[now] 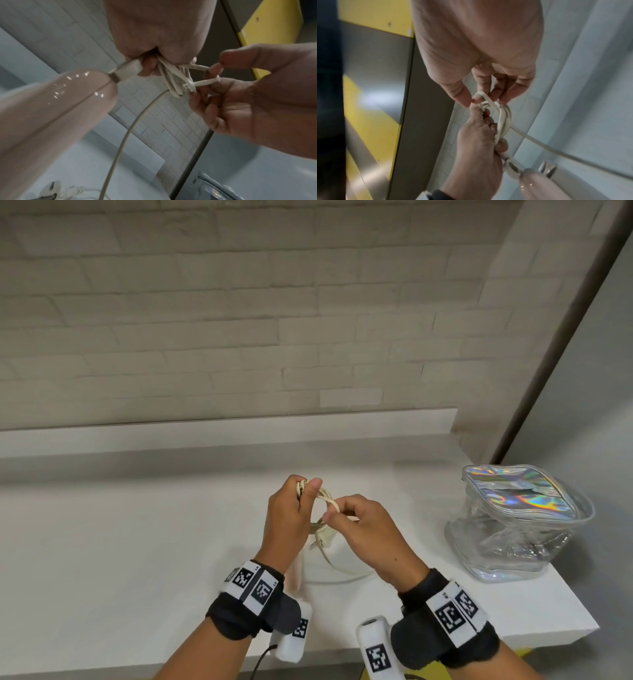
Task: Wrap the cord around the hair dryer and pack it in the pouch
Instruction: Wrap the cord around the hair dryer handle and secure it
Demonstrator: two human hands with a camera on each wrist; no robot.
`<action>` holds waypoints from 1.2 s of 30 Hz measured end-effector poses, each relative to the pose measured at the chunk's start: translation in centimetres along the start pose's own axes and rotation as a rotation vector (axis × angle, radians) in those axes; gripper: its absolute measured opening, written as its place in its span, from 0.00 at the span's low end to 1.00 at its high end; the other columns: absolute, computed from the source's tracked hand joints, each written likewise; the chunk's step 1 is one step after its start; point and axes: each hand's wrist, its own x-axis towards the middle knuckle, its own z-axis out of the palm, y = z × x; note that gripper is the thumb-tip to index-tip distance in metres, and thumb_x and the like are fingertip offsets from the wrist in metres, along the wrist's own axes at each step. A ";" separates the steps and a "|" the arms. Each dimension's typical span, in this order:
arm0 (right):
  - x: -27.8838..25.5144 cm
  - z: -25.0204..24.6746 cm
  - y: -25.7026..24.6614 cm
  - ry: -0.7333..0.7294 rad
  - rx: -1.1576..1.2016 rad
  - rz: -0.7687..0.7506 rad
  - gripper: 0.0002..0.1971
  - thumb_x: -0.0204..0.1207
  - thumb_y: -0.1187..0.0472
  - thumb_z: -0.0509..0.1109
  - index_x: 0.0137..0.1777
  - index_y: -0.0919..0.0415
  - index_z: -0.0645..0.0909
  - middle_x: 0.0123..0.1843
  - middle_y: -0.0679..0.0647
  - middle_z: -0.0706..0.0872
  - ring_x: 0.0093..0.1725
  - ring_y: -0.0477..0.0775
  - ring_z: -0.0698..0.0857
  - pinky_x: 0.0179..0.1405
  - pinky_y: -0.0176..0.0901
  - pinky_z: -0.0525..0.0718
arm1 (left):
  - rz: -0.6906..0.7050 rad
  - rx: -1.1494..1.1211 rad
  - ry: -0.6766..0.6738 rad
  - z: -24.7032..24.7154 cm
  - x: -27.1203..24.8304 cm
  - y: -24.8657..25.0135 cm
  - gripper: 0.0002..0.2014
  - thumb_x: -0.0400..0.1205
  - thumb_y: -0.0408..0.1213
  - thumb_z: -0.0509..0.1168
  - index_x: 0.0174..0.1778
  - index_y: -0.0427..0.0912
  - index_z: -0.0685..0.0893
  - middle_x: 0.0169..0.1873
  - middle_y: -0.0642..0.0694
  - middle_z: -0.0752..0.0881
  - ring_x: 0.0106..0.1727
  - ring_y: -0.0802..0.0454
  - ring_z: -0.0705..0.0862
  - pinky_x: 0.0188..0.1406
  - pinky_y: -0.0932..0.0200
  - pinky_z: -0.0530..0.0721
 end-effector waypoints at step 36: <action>-0.9 2.8 1.8 -0.017 -0.071 0.081 0.24 0.80 0.44 0.64 0.32 0.64 0.79 0.31 0.59 0.82 0.29 0.47 0.75 0.34 0.41 0.74 | -0.027 0.019 -0.009 1.0 -0.3 0.4 0.16 0.82 0.54 0.62 0.44 0.43 0.76 0.25 0.43 0.84 0.28 0.45 0.84 0.31 0.48 0.83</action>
